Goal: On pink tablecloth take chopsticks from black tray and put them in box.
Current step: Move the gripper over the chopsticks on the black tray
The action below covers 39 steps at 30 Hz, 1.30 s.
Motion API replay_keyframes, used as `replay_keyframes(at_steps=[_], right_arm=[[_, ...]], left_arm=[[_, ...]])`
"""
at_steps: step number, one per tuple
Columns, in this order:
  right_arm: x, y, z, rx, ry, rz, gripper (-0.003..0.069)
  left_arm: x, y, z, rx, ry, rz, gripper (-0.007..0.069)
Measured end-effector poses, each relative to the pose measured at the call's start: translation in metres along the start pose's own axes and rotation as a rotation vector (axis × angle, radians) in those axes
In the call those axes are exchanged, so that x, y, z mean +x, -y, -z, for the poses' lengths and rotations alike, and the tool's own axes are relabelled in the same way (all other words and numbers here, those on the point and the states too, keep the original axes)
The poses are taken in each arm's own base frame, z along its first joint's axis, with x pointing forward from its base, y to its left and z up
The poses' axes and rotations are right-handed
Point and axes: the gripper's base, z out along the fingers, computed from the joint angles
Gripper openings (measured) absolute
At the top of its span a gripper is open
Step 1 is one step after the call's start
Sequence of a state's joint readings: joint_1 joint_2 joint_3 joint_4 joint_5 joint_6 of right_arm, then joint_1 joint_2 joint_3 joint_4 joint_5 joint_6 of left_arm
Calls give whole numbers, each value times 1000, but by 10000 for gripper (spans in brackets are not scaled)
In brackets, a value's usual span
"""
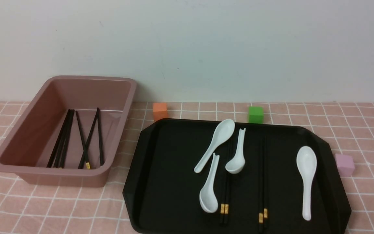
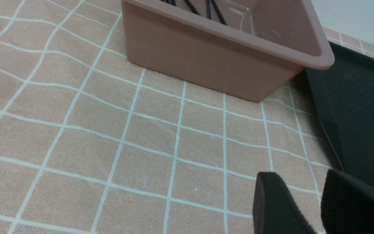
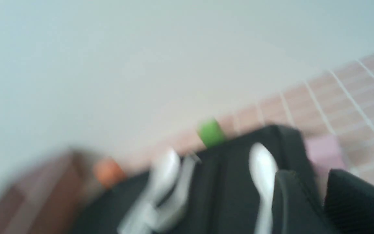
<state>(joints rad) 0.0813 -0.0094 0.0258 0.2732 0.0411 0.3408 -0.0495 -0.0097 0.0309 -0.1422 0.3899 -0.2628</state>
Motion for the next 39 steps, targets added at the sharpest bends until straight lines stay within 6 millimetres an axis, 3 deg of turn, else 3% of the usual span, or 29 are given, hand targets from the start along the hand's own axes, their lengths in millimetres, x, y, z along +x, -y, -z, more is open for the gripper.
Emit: replay_keyframes(at_steps=[5, 9, 11, 15, 17, 18, 20, 24, 25, 26, 27, 34, 35, 36, 39], right_arm=[[-2, -2, 0, -9, 9, -159, 183], [-11, -20, 1, 38, -225, -139, 183], [-29, -40, -3, 51, -397, -36, 183], [-56, -71, -26, 79, -731, 137, 183], [-57, -76, -50, 143, -960, 197, 183], [-58, -77, -50, 140, -963, 203, 183], [-54, -76, -79, 189, -1108, 229, 185], [-32, -67, -133, 245, -1283, 222, 185], [-28, -65, -137, 253, -1300, 216, 185], [-12, -66, -158, 253, -1368, 200, 185], [-6, -68, -166, 247, -1383, 201, 185], [83, -116, -222, 188, -1532, 326, 192], [82, -119, -222, 185, -1527, 331, 193], [97, -124, -233, 210, -1533, 364, 202], [114, -127, -250, 279, -1502, 423, 236]], left_arm=[[0, 0, 0, 0, 0, 0, 239], [0, 0, 0, 0, -1, 0, 239], [0, 0, 0, 0, -1, 0, 239], [0, 0, 0, 0, -1, 0, 239], [0, 0, 0, 0, -1, 0, 239], [0, 0, 0, 0, -1, 0, 239], [0, 0, 0, 0, -1, 0, 239], [0, 0, 0, 0, -1, 0, 239], [0, 0, 0, 0, -1, 0, 239], [0, 0, 0, 0, -1, 0, 239], [0, 0, 0, 0, -1, 0, 239], [0, 0, 0, 0, -1, 0, 239], [0, 0, 0, 0, -1, 0, 239], [0, 0, 0, 0, -1, 0, 239], [0, 0, 0, 0, -1, 0, 239]])
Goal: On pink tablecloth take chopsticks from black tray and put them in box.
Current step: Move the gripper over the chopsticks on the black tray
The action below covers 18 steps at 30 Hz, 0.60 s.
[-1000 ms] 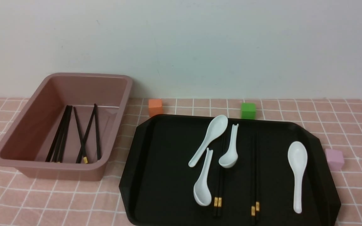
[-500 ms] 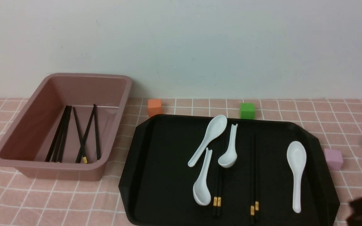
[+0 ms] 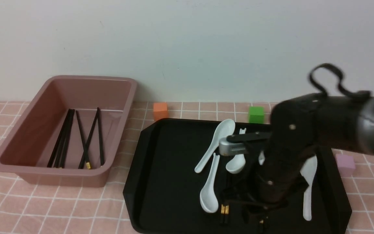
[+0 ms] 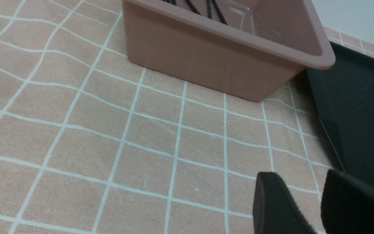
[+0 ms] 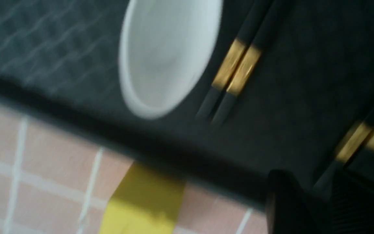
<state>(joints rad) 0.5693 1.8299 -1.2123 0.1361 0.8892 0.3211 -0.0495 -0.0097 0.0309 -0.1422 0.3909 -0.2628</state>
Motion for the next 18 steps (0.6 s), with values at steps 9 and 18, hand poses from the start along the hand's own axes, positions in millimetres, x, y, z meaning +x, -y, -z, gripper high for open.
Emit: replay_keyframes(at_steps=[9, 18], right_arm=[[-12, 16, -7, 148, 56, -96, 320], [-27, 30, -22, 93, 98, -236, 353]], left_arm=[[0, 0, 0, 0, 0, 0, 239], [0, 0, 0, 0, 0, 0, 239]])
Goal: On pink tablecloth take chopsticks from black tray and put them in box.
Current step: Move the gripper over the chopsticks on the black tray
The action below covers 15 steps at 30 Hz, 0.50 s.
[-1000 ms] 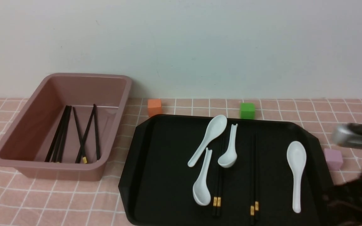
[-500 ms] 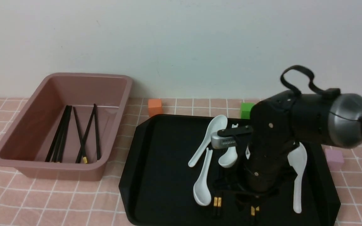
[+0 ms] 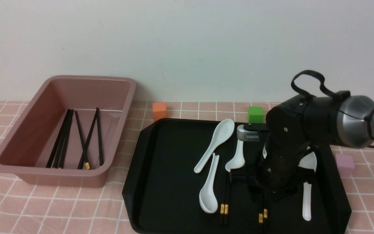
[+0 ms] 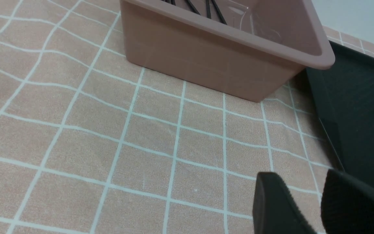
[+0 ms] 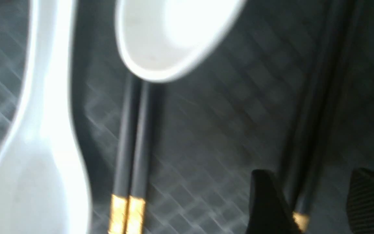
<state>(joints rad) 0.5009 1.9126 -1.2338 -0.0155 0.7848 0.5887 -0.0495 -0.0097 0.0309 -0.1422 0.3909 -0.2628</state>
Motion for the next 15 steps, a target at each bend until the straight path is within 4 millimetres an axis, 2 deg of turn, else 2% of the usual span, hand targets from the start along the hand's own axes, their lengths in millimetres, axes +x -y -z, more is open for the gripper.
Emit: replay_keyframes(at_steps=[5, 10, 13, 15], right_arm=[[-2, 2, -13, 7, -15, -13, 355], [-6, 4, -17, 9, -27, -31, 351], [-6, 4, -18, 13, -32, -31, 332], [-6, 4, -18, 18, -41, -14, 288]], left_arm=[[0, 0, 0, 0, 0, 0, 239], [0, 0, 0, 0, 0, 0, 239], [0, 0, 0, 0, 0, 0, 239], [0, 0, 0, 0, 0, 0, 239]])
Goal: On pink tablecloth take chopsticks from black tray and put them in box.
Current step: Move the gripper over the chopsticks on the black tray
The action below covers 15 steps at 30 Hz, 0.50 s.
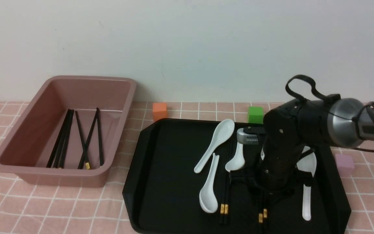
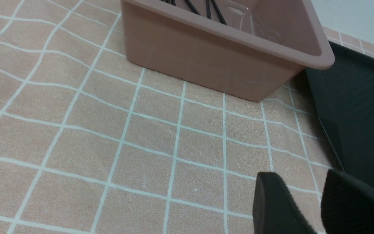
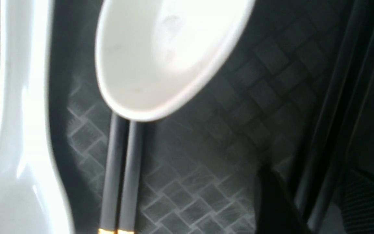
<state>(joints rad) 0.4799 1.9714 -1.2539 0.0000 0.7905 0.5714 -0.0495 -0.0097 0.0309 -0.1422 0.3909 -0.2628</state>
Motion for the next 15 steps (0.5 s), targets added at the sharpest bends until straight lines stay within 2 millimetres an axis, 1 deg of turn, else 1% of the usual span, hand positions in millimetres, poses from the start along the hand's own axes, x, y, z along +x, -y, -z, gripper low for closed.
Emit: replay_keyframes(at_steps=[1, 2, 3, 4, 5, 10, 12, 13, 15], right_arm=[[0, 0, 0, 2, -4, 13, 257], [0, 1, 0, 6, -9, 24, 204], [0, 2, 0, 8, -12, 30, 170], [0, 2, 0, 9, -14, 31, 162], [0, 2, 1, 17, -17, 43, 131], [4, 5, 3, 44, -53, 70, 136], [7, 8, 10, 65, -68, 80, 136], [9, 11, 16, 73, -71, 84, 136], [13, 14, 47, 54, -37, 82, 136]], left_arm=[[0, 0, 0, 0, 0, 0, 239], [0, 0, 0, 0, 0, 0, 239], [0, 0, 0, 0, 0, 0, 239], [0, 0, 0, 0, 0, 0, 239], [0, 0, 0, 0, 0, 0, 239], [0, 0, 0, 0, 0, 0, 239], [0, 0, 0, 0, 0, 0, 239], [0, 0, 0, 0, 0, 0, 239], [0, 0, 0, 0, 0, 0, 239]])
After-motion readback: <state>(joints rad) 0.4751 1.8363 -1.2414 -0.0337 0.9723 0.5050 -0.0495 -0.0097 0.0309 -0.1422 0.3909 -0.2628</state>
